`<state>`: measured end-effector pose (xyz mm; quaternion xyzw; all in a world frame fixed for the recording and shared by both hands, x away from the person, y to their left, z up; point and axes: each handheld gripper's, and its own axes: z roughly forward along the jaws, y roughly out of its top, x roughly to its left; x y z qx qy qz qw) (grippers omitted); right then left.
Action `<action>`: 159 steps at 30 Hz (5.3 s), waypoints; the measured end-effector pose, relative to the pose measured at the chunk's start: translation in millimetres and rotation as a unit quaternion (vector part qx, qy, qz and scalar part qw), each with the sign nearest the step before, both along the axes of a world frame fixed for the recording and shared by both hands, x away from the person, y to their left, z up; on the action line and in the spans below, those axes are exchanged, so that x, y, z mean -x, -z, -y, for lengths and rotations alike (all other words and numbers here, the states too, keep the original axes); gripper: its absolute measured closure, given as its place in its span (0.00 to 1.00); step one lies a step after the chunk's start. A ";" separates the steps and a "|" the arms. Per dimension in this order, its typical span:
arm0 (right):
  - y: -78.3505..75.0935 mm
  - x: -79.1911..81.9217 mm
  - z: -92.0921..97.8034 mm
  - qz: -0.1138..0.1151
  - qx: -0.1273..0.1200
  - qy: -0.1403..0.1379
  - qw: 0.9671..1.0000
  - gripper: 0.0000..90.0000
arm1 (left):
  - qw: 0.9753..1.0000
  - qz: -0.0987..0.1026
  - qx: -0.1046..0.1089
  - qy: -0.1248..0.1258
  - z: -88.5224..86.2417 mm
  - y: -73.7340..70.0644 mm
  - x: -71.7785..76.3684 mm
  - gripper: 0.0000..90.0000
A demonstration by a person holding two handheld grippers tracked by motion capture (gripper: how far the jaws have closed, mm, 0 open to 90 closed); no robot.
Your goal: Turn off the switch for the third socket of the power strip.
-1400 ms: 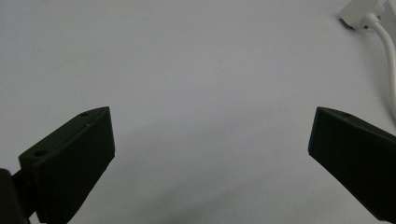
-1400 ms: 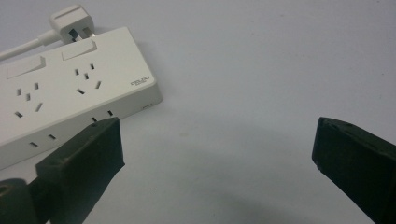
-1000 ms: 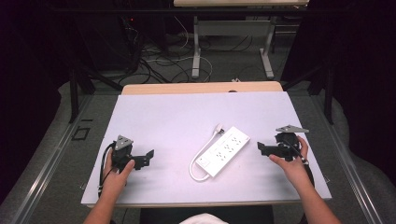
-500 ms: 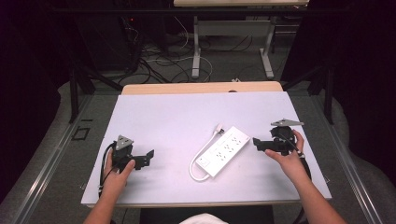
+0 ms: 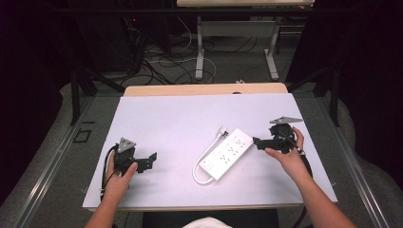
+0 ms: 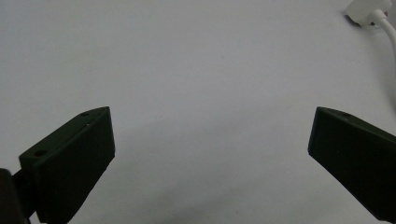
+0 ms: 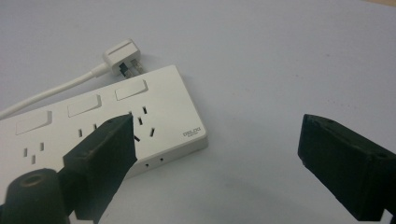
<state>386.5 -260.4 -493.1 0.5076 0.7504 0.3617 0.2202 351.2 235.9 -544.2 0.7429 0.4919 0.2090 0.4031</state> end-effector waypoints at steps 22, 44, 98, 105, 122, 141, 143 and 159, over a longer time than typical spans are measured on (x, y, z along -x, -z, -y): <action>-7.5 -15.0 -8.0 -0.018 0.007 -0.011 1.000 0.17 | 1.000 -0.001 -0.002 0.001 0.1 0.2 -0.3 0.01; -10.3 -37.1 -12.7 -0.073 0.049 -0.059 0.994 0.27 | 1.000 0.000 -0.001 0.002 0.8 0.7 -0.6 0.01; -3.0 -80.0 -64.1 -0.144 0.090 -0.121 0.978 0.53 | 1.000 0.000 -0.002 0.003 0.2 0.8 -0.6 0.01; -4.6 -84.5 -70.0 -0.147 0.092 -0.127 0.977 0.61 | 1.000 -0.001 -0.002 0.003 0.6 0.9 -0.7 0.01; 5.4 -96.1 -76.8 -0.168 0.092 -0.131 0.973 0.77 | 1.000 -0.002 -0.002 0.004 0.7 1.3 -1.1 0.01; 12.9 -99.4 -86.3 -0.183 0.088 -0.138 0.969 0.80 | 1.000 -0.003 -0.003 0.003 0.9 1.4 -1.4 0.01; 15.3 -100.1 -86.9 -0.181 0.081 -0.144 0.970 0.80 | 1.000 -0.003 -0.003 0.003 1.0 1.5 -1.4 0.01; 15.2 -99.2 -91.5 -0.204 0.081 -0.146 0.965 0.89 | 1.000 -0.001 -0.003 0.004 0.5 1.2 -1.5 0.01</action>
